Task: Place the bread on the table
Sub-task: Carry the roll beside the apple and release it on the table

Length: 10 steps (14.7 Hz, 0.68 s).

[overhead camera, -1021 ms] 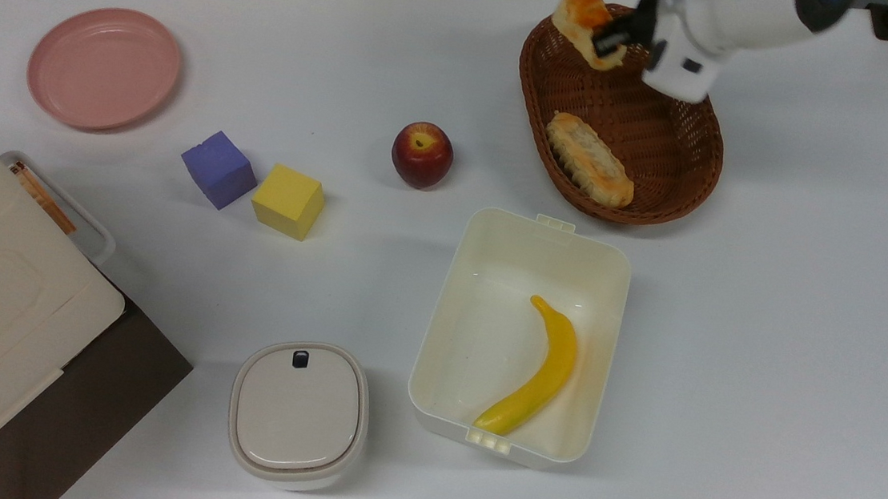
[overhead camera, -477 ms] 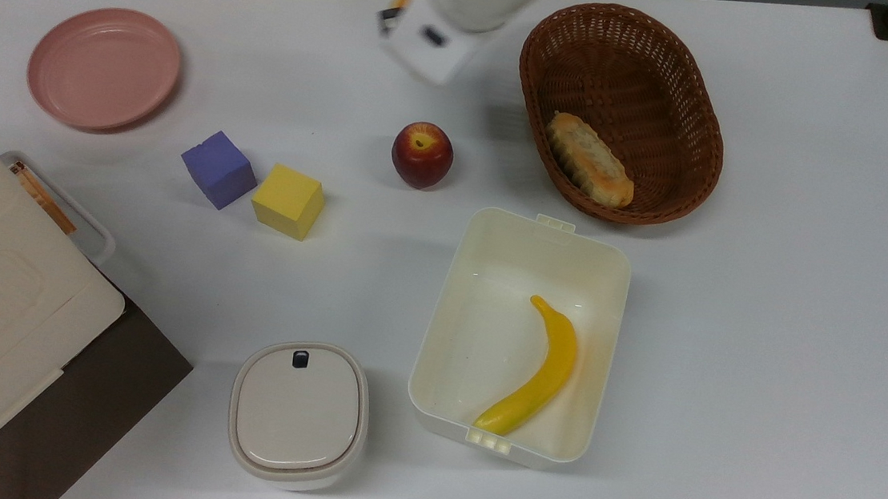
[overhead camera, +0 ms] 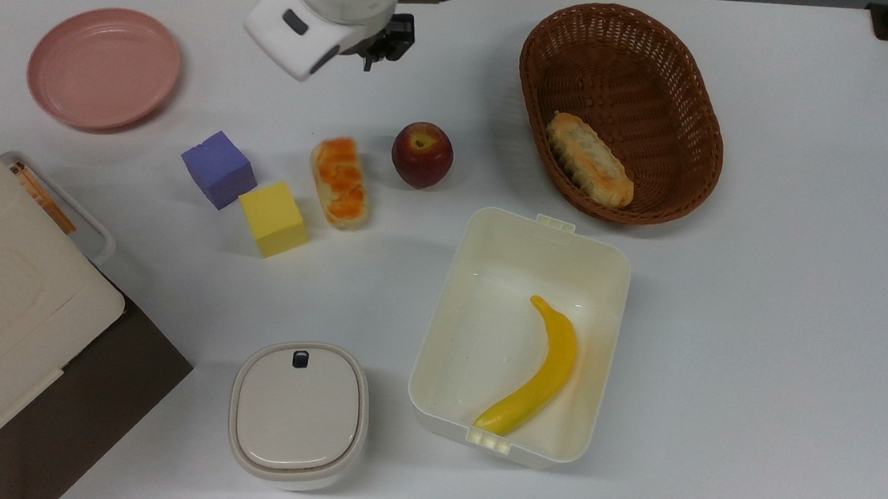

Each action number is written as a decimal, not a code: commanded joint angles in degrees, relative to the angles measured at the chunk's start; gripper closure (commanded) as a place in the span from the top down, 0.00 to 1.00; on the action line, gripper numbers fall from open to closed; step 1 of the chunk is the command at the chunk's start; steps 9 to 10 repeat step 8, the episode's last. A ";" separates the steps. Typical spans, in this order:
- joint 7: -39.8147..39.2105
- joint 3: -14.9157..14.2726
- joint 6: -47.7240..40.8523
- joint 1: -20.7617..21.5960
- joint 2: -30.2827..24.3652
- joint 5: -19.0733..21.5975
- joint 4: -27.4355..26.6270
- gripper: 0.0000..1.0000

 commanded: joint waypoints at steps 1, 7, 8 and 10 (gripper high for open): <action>0.74 0.16 0.53 -0.84 -1.22 -0.76 2.09 1.00; 0.13 -0.28 6.67 -4.79 -4.30 0.04 2.54 1.00; -0.22 -0.28 6.76 -5.49 -4.30 -0.05 2.54 1.00; -0.22 -0.28 6.76 -5.49 -4.30 -0.05 2.54 1.00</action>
